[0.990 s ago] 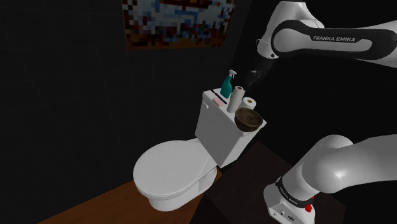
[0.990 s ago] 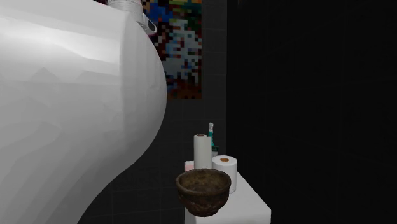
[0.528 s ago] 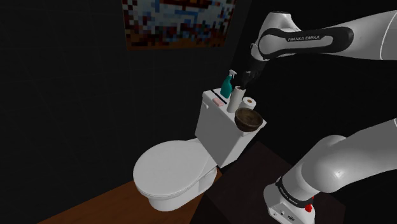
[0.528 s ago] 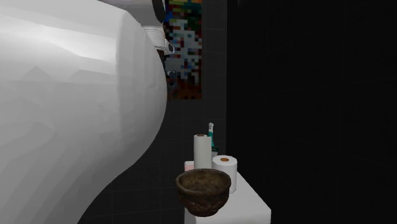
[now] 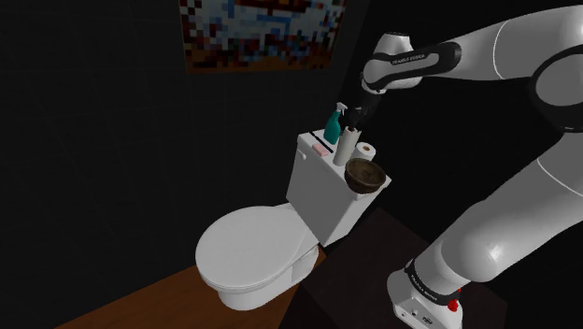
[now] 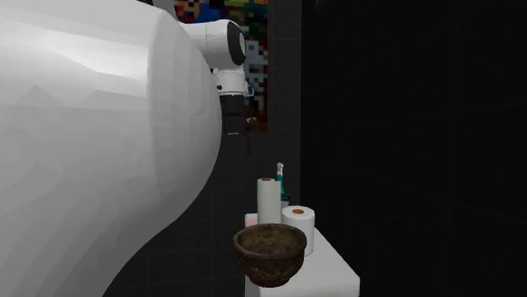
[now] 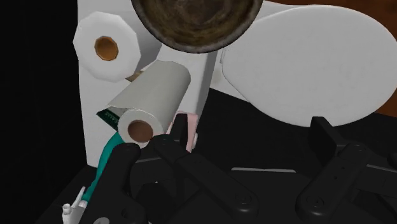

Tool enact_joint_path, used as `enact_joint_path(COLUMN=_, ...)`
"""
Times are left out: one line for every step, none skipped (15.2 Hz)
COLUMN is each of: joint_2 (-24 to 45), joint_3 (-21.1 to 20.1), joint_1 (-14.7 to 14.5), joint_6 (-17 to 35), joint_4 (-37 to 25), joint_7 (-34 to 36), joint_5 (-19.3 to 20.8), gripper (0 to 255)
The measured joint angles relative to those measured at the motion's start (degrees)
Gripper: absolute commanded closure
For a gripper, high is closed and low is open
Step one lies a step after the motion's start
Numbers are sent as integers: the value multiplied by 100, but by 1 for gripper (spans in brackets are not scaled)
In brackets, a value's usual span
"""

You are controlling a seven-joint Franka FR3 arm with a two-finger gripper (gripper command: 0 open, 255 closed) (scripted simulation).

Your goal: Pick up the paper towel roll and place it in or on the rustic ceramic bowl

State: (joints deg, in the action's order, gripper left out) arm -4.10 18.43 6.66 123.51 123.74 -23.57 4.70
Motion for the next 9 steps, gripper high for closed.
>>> enact_joint_path(joint_2=206, joint_3=55, joint_1=33, joint_6=46, joint_4=-149, joint_7=-139, joint_5=-84, gripper=0)
enact_joint_path(joint_2=448, joint_3=103, joint_1=69, joint_6=78, joint_4=-349, joint_7=-286, joint_5=-190, gripper=0)
enact_joint_path(joint_2=652, joint_3=137, joint_1=106, joint_6=93, joint_4=-524, joint_7=-413, joint_5=-285, gripper=0)
enact_joint_path(joint_2=925, joint_3=178, joint_1=165, joint_6=189, joint_4=-689, joint_7=-577, joint_5=-411, gripper=0)
enact_joint_path(joint_2=1096, joint_3=186, joint_1=196, joint_6=234, joint_4=-793, joint_7=-662, joint_5=-489, gripper=0)
enact_joint_path(joint_2=1336, joint_3=211, joint_1=272, joint_6=244, joint_4=-1007, joint_7=-821, joint_5=-608, gripper=0)
enact_joint_path(joint_2=1582, joint_3=211, joint_1=330, joint_6=239, joint_4=-1240, joint_7=-936, joint_5=-722, gripper=0)
enact_joint_path(joint_2=1821, joint_3=211, joint_1=406, joint_6=253, joint_4=-1447, joint_7=-1066, joint_5=-832, gripper=0)
enact_joint_path(joint_2=2021, joint_3=203, joint_1=468, joint_6=258, joint_4=-1624, joint_7=-1161, joint_5=-920, gripper=0)
